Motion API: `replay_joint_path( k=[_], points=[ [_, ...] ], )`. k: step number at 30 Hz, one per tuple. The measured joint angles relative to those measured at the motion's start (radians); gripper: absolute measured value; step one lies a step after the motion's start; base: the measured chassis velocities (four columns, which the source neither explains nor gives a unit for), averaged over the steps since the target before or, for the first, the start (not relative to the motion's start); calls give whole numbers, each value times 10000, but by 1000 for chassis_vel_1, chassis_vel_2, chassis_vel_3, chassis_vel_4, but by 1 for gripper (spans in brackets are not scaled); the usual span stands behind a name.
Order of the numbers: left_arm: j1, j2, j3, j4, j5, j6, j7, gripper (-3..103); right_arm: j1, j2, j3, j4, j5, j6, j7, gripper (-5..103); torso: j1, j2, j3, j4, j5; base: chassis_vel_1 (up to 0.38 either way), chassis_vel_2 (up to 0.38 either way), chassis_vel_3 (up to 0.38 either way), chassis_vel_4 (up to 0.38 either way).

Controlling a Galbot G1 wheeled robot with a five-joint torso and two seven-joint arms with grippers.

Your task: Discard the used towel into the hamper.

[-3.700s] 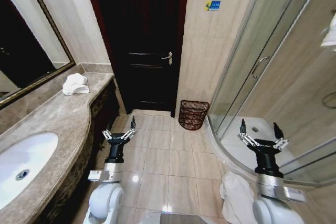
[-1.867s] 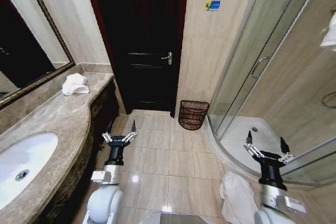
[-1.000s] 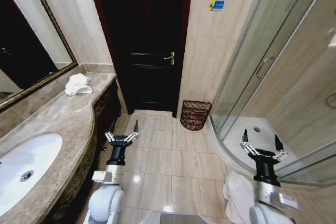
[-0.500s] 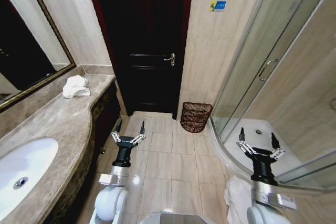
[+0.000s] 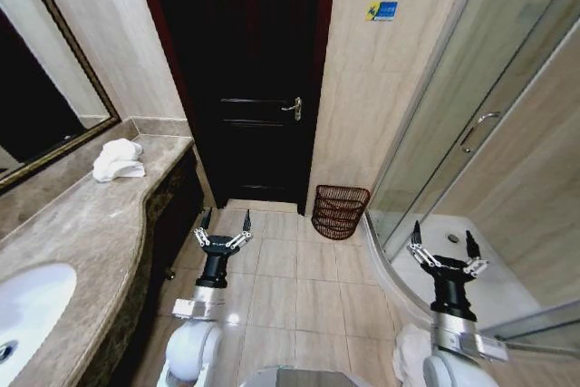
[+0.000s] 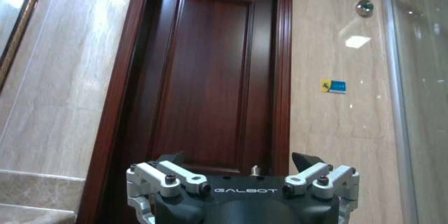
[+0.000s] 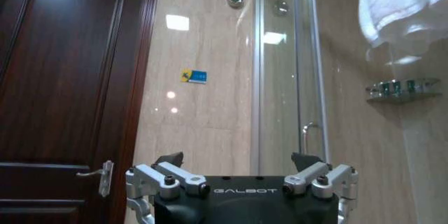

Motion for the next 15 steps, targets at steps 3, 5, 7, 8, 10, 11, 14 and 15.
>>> replay_joint_path(
  k=[3,5,7,8,10,11,14,15],
  points=[
    [17,2,10,-2,-6,26,-8,100,6,-9,-8,0,5,-15,0,100,0,0,0,0,0,-127,138,139,-144],
    [34,7,20,-21,-42,69,-10,100,12,-18,-15,0,12,-17,-1,100,-1,0,-1,-3,-4,-161,121,146,-149],
    [52,12,25,-44,-83,111,-11,100,21,-22,-23,0,22,-17,-2,100,1,-1,1,0,1,-135,118,140,-134],
    [61,16,29,-60,-99,134,-10,100,24,-23,-25,0,25,-17,-4,100,2,-1,1,1,3,-135,151,140,-134],
    [74,40,22,-80,-119,174,-10,100,26,-25,-39,8,32,-17,-10,100,-1,0,0,-2,-3,-151,144,151,-134],
    [74,40,22,-80,-119,174,-10,100,26,-25,-39,8,32,-17,-10,100,-1,0,0,-2,-3,-141,137,151,-138],
    [72,56,4,-86,-127,190,-24,100,24,-27,-53,29,32,-17,-19,100,-1,0,0,-2,-1,-137,153,142,-140],
    [73,60,3,-87,-128,194,-39,100,20,-26,-55,37,31,-17,-21,100,-1,0,-1,-1,-2,-137,150,141,-151]
  ],
)
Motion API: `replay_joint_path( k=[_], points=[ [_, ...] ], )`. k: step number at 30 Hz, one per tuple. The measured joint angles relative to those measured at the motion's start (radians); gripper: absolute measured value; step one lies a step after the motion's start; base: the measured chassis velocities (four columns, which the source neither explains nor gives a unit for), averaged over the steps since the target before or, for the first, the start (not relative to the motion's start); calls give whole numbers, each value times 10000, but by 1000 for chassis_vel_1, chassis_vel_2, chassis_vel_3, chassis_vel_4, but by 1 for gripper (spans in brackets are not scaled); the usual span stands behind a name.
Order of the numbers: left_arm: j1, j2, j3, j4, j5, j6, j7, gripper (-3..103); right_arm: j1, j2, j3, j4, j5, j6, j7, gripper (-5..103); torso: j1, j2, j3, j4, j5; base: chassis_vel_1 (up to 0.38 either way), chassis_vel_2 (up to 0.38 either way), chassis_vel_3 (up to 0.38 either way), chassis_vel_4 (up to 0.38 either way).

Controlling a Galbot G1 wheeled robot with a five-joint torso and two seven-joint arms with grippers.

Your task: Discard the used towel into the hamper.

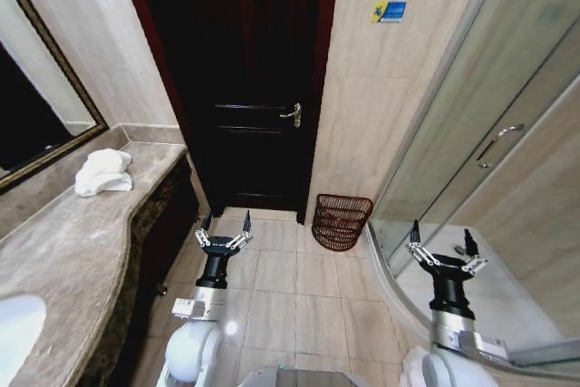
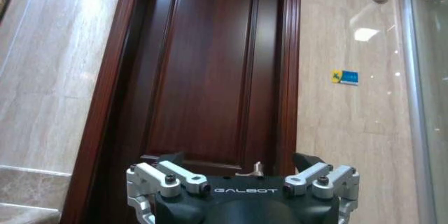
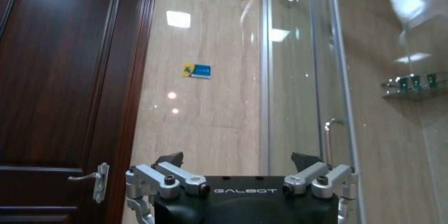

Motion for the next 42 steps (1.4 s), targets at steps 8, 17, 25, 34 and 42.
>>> replay_joint_path(
  k=[8,17,25,34,42],
  points=[
    [33,18,80,-106,-7,175,-201,100,-18,6,-7,41,-11,-1,-18,100,2,-1,1,1,3,-139,138,143,-138],
    [54,0,85,-106,42,171,-293,100,-22,69,-17,-4,-107,76,-45,100,1,0,0,1,2,-135,139,137,-138],
    [78,-42,90,-160,-43,245,-418,100,-8,71,-11,-58,-135,213,-19,100,1,0,0,-2,-2,-144,129,137,-143],
    [117,-53,49,-388,22,650,-1074,100,179,126,-54,-278,-418,581,106,100,8,-2,2,1,3,-74,92,80,-85],
    [140,-83,134,-485,-169,575,-1066,98,239,134,-138,-224,-435,582,4,100,-4,1,-1,0,4,23,3,-26,-4]
  ],
)
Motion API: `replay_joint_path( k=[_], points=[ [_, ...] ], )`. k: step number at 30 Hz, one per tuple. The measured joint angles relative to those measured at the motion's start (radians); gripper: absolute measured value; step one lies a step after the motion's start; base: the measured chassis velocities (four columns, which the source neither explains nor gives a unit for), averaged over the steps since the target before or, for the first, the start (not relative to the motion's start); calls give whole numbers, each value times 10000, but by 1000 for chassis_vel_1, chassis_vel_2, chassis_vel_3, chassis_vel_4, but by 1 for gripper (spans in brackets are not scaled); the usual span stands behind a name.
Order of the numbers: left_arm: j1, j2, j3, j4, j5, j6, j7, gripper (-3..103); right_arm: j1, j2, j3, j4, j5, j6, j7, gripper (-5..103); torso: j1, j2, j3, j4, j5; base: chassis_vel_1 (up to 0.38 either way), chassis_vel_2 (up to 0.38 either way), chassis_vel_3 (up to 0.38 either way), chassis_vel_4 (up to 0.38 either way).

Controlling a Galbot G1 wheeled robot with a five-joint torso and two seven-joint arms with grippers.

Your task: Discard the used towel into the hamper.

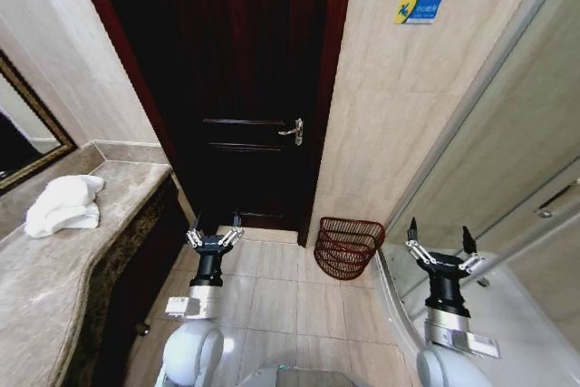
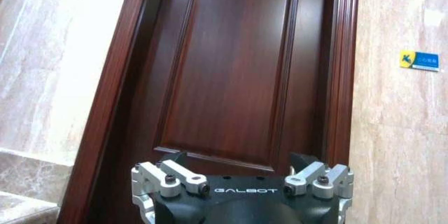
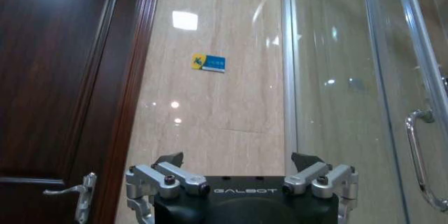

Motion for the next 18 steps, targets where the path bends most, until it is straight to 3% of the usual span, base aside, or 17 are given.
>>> replay_joint_path(
  k=[18],
  points=[
    [-66,-19,-56,38,7,-25,-13,98,-9,-28,44,-127,3,28,-33,100,5,-1,1,-2,1,37,38,-33,-40]
  ],
)
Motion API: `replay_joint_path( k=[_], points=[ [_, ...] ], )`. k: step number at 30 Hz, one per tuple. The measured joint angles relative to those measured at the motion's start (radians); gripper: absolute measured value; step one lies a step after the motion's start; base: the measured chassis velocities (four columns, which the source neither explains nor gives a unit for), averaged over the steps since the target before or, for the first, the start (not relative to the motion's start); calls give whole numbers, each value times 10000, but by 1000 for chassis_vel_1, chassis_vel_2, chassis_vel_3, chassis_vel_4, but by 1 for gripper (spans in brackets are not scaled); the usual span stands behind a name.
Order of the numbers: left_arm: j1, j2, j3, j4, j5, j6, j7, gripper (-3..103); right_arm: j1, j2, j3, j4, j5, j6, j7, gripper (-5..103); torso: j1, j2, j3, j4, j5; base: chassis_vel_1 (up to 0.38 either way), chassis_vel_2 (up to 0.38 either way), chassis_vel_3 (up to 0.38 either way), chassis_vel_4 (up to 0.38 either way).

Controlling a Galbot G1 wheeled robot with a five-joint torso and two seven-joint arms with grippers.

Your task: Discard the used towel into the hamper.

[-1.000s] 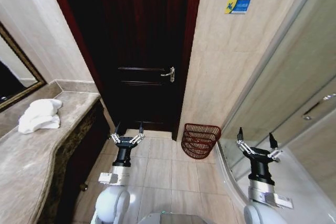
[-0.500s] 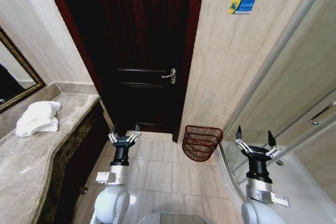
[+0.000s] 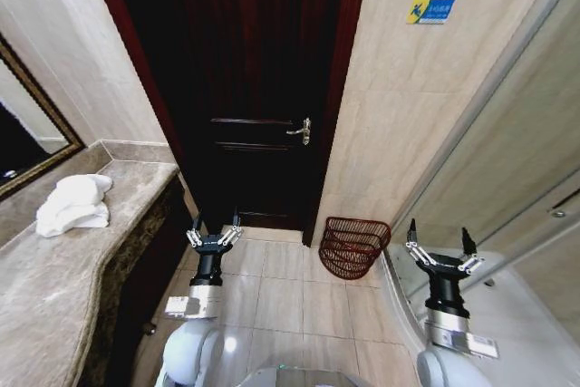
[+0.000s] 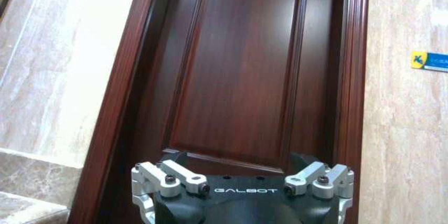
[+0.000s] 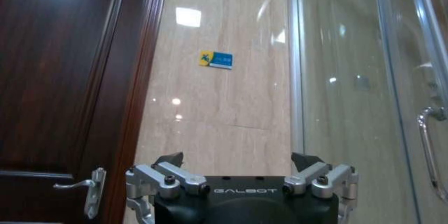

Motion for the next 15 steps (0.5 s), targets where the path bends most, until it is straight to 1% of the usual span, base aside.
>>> replay_joint_path(
  k=[9,15],
  points=[
    [-51,-8,20,25,-1,-5,13,98,38,-18,-24,-1,-34,-37,-4,100,0,-1,0,2,-2,12,10,-16,-18],
    [-81,23,19,37,-1,-6,18,98,20,-40,-58,45,-76,-50,-5,100,2,-2,0,2,-6,109,122,-128,-130]
  ],
)
